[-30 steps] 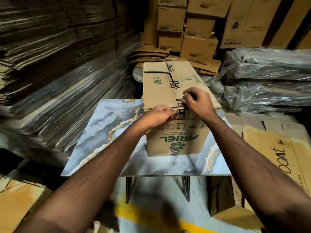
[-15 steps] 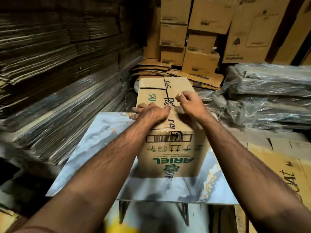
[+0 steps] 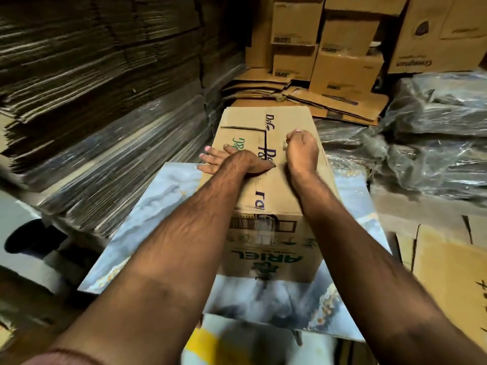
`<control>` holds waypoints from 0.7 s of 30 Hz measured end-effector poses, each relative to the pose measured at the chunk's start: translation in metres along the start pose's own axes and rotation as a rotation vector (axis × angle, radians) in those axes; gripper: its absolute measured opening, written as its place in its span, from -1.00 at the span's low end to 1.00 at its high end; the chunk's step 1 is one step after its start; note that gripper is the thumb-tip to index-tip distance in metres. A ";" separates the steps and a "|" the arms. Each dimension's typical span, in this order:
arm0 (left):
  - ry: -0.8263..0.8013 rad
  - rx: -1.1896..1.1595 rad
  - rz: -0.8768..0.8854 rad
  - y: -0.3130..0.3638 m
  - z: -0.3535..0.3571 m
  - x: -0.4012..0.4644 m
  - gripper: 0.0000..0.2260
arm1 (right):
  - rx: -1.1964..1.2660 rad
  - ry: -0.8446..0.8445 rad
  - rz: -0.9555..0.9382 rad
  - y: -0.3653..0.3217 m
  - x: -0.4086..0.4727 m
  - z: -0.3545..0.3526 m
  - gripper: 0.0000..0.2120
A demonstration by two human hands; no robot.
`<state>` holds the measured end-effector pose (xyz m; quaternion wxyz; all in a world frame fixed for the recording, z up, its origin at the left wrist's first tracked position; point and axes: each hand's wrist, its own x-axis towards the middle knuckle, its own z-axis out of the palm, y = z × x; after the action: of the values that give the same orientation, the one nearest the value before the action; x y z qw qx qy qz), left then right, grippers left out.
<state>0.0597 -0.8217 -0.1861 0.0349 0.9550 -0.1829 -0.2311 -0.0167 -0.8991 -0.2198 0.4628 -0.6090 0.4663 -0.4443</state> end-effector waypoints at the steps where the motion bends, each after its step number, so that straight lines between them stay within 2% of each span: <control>1: 0.009 0.001 0.008 0.001 0.000 0.000 0.27 | 0.017 0.011 0.009 0.002 0.001 -0.002 -0.72; 3: 0.013 0.015 0.033 0.002 -0.003 0.001 0.24 | 0.003 -0.016 0.001 0.002 -0.002 -0.006 -0.78; 6: 0.074 0.025 0.109 -0.002 -0.011 0.028 0.14 | -0.251 -0.128 -0.133 0.007 -0.005 -0.004 -0.80; 7: 0.094 0.001 0.198 -0.008 -0.019 0.028 0.00 | -0.369 -0.158 -0.189 0.009 -0.007 -0.002 -0.79; 9: 0.018 -0.098 0.355 -0.023 -0.039 0.017 -0.50 | -0.593 -0.224 -0.328 0.011 -0.015 0.003 -0.76; 10: -0.026 -0.139 0.378 -0.028 -0.046 0.016 -0.60 | -0.677 -0.266 -0.410 0.012 -0.019 0.004 -0.76; 11: -0.103 -0.220 0.365 -0.034 -0.053 0.015 -0.58 | -0.746 -0.310 -0.492 0.013 -0.022 0.005 -0.76; 13: -0.206 -0.288 0.367 -0.039 -0.058 0.024 -0.38 | -0.883 -0.388 -0.641 0.013 -0.028 0.006 -0.73; 15: -0.224 -0.307 0.379 -0.041 -0.065 0.021 -0.49 | -1.054 -0.459 -0.754 0.012 -0.033 0.009 -0.51; 17: -0.202 -0.280 0.376 -0.045 -0.074 0.007 -0.56 | -1.197 -0.541 -0.737 0.010 -0.036 0.016 -0.28; 18: -0.230 -0.266 0.388 -0.047 -0.077 0.004 -0.54 | -1.247 -0.581 -0.693 0.008 -0.037 0.019 -0.22; 21: -0.221 -0.278 0.419 -0.050 -0.079 0.005 -0.57 | -1.328 -0.694 -0.563 0.000 -0.033 0.024 -0.23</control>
<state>0.1165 -0.7786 -0.1251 0.1925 0.8515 -0.3455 -0.3444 0.0014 -0.8637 -0.2281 -0.0074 -0.9556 0.2916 0.0411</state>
